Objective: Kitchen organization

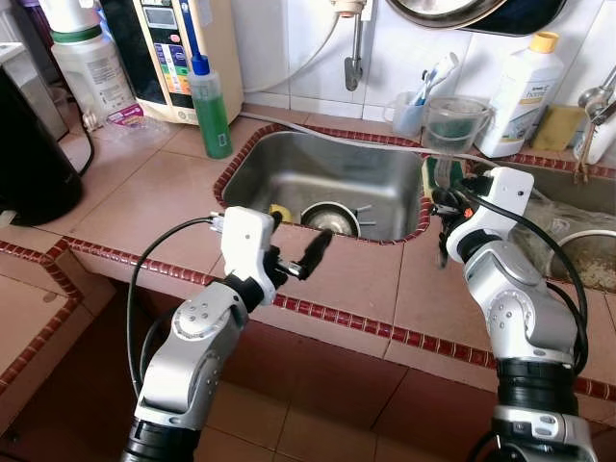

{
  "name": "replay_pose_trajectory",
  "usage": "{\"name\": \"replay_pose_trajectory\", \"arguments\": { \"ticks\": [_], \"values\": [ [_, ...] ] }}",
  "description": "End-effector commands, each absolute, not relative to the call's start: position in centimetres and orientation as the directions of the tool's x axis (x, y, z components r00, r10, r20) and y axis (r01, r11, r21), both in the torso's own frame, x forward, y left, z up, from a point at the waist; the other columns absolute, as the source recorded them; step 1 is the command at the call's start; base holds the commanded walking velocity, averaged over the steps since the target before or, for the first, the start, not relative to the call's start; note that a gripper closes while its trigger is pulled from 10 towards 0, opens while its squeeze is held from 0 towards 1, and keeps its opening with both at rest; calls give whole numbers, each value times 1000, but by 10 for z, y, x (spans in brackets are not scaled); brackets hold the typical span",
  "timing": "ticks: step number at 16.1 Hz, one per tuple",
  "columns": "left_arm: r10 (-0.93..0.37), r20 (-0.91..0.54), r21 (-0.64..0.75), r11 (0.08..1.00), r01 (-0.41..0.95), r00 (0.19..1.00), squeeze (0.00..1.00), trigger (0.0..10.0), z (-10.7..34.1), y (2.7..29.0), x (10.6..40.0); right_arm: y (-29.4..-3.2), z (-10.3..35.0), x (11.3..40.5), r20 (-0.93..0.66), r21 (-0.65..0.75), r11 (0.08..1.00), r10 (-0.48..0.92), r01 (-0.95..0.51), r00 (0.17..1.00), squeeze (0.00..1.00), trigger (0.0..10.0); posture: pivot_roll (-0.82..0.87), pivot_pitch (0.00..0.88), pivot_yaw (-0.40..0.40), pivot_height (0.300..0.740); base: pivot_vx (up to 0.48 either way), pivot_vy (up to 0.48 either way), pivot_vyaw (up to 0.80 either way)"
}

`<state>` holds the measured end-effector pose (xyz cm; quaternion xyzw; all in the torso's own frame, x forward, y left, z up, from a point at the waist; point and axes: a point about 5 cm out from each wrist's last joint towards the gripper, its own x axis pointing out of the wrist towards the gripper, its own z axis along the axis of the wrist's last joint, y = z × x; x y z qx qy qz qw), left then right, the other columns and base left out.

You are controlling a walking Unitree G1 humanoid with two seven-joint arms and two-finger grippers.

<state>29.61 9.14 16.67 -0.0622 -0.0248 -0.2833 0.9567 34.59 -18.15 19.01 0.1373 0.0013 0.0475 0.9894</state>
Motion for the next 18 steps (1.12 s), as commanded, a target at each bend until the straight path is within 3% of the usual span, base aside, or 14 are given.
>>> {"name": "replay_pose_trajectory", "arguments": {
  "ticks": [1,8,14,18],
  "values": [
    [-525,79,-100,841,531,847,0,10000,169,94,299,-177,196,343,69,266,953,132,-146,989,0,10000,-189,10,33,740,0,0,0],
    [-497,66,-140,854,501,865,0,10000,169,101,305,-171,190,331,201,96,966,217,-240,955,0,10000,-189,22,32,740,0,0,0],
    [-472,39,-154,868,472,881,0,10000,166,108,309,-157,184,323,254,55,947,294,-318,921,0,10000,-187,29,31,740,0,0,0],
    [-466,35,-160,871,465,884,0,10000,165,109,310,-156,186,324,265,42,946,301,-323,916,0,10000,-186,26,29,740,280,0,0]
  ]
}}
